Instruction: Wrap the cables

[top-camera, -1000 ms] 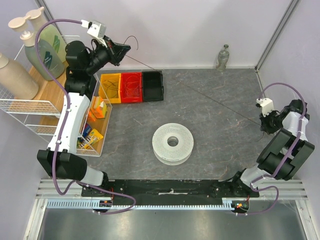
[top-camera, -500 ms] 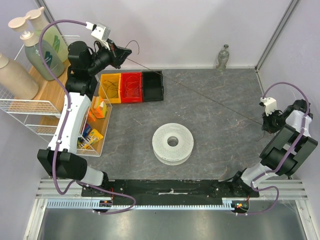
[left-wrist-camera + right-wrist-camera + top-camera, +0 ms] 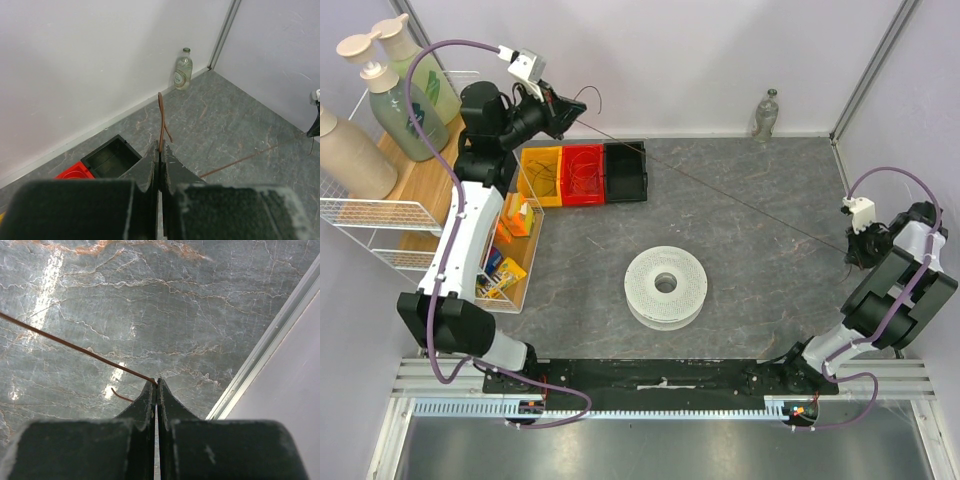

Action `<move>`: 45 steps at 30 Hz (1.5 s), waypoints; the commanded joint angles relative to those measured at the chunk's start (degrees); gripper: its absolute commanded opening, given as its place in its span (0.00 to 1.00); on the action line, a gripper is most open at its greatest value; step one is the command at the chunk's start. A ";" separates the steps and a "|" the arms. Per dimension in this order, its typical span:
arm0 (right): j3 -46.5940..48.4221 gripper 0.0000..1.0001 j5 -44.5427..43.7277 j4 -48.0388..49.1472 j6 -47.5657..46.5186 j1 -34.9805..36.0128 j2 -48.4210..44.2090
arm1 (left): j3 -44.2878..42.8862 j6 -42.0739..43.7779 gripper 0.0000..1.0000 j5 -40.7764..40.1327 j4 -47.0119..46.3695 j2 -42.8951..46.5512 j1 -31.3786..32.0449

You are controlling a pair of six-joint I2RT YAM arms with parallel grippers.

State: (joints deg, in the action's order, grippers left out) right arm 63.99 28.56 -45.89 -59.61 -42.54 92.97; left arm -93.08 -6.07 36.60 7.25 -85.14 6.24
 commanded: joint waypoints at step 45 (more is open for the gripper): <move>8.00 0.57 29.90 61.78 90.37 40.42 -26.53 | 8.26 -15.72 0.02 23.78 -25.61 -1.61 23.20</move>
State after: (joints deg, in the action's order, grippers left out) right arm 71.18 63.94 4.54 19.25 -6.39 64.58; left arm -86.08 -16.29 59.13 -12.80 -89.36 29.06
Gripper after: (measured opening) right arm 0.571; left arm 0.030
